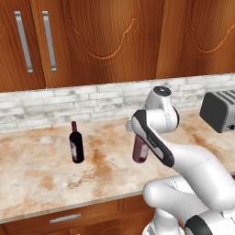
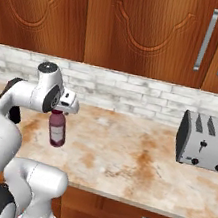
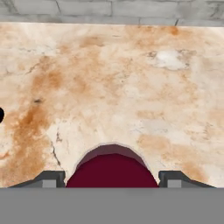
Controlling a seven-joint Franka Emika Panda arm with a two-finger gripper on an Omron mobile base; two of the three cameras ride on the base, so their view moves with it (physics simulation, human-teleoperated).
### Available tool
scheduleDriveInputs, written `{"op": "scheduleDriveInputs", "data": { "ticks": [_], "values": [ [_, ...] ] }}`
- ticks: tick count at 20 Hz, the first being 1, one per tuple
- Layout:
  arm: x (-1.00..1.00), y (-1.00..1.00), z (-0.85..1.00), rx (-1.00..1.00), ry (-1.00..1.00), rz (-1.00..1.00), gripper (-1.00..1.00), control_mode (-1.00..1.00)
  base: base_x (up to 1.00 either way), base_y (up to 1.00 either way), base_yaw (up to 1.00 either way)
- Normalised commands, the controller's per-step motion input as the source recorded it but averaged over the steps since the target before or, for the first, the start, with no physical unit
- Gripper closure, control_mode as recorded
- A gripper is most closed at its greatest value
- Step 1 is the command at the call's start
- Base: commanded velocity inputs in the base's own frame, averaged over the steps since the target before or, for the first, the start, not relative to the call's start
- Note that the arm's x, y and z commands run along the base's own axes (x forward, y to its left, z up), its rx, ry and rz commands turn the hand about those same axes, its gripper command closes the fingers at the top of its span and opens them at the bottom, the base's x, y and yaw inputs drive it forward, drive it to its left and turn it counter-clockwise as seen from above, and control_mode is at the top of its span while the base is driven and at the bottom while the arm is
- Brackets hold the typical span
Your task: Place the drinks on the dining counter in a tight cluster.
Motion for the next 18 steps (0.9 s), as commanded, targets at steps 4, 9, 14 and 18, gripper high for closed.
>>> {"op": "scheduleDriveInputs", "data": {
  "ticks": [4, 9, 14, 18],
  "values": [
    [-0.52, -0.02, 0.57, 0.00, 0.01, 0.00, 1.00, -1.00, 0.00, 0.00, 0.00],
    [-0.60, -0.01, 0.64, 0.00, 0.07, 0.00, 1.00, -1.00, 0.00, 0.00, 0.00],
    [-0.58, -0.03, 0.57, 0.00, 0.03, 0.00, 1.00, -1.00, 0.00, 0.00, 0.00],
    [-0.48, -0.13, 0.57, 0.00, 0.00, 0.00, 1.00, -1.00, 0.00, 0.00, 0.00]
  ]
}}
